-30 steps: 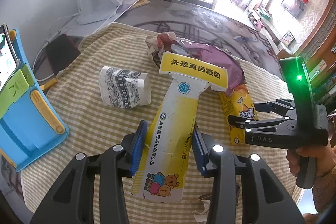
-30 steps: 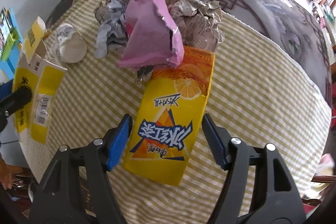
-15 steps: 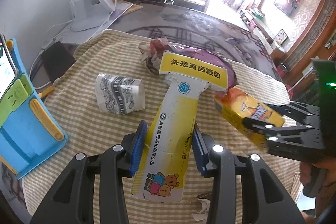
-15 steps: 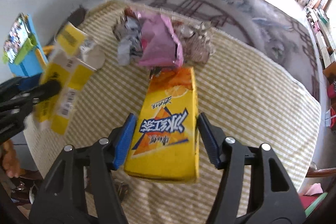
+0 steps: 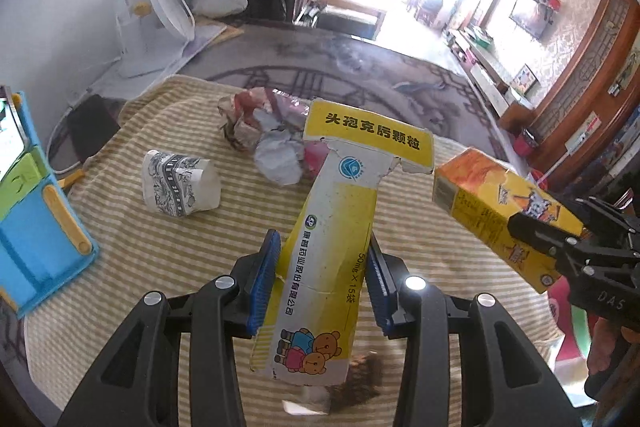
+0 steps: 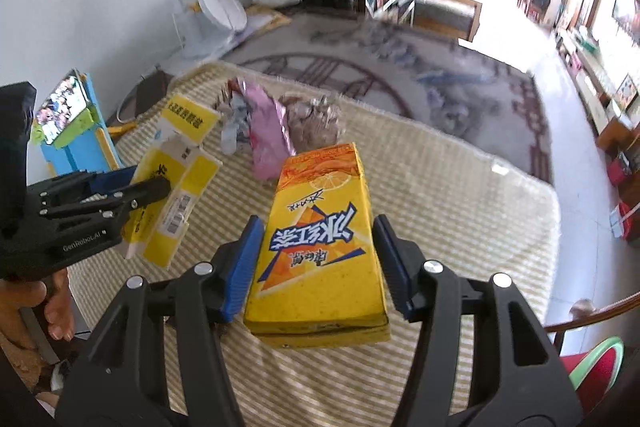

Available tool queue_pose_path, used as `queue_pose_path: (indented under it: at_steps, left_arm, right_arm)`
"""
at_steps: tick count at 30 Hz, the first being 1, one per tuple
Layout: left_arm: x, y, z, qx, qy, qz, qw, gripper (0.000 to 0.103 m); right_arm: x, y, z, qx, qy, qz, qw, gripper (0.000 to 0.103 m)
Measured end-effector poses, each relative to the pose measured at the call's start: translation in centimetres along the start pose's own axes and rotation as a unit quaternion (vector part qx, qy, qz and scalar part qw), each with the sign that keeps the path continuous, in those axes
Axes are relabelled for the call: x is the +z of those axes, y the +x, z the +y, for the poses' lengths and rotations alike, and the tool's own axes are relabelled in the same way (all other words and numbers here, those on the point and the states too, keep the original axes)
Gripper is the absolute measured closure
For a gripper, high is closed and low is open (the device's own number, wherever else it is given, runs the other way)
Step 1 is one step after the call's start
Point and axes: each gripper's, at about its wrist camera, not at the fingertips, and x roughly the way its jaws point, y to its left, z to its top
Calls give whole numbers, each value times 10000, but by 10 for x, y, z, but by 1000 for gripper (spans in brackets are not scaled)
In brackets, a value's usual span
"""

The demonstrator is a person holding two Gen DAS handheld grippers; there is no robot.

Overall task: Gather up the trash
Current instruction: 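Lift both boxes and carry them toward the red bin with both grippers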

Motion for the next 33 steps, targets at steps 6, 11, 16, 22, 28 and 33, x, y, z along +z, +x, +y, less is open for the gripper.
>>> queue_pose_path:
  at_steps: [6,11,16,22,28,33]
  left_arm:
    - [-24,-28,-48,187,-360,-300,9987,64]
    - [-61,-50,-109,208,-694,-513,9961,64]
    - [-85,-61,-163,64,-771,-528,9956,64]
    - [-86,-64,-221,-148,-419,-586,9973,64]
    - [-82,-67,-277,-481,-3,-692,9964,64]
    - [-86,-65,-329,-856,351,-626,9937,64]
  right_arm:
    - [-23,-57,-38,211,-271,-453,9984,48]
    - [-54,-103,-83,277,-264,-707,9968,48]
    - [-80,-142,-123,158,-165,-846,9962,48]
    - [-103,-180,-164,-116,23,-1051,9944,48]
    - [-124,-206,-207,-411,369,-1172,9916,48]
    - [-147,-218,-246,-703,625,-1105,9894,48]
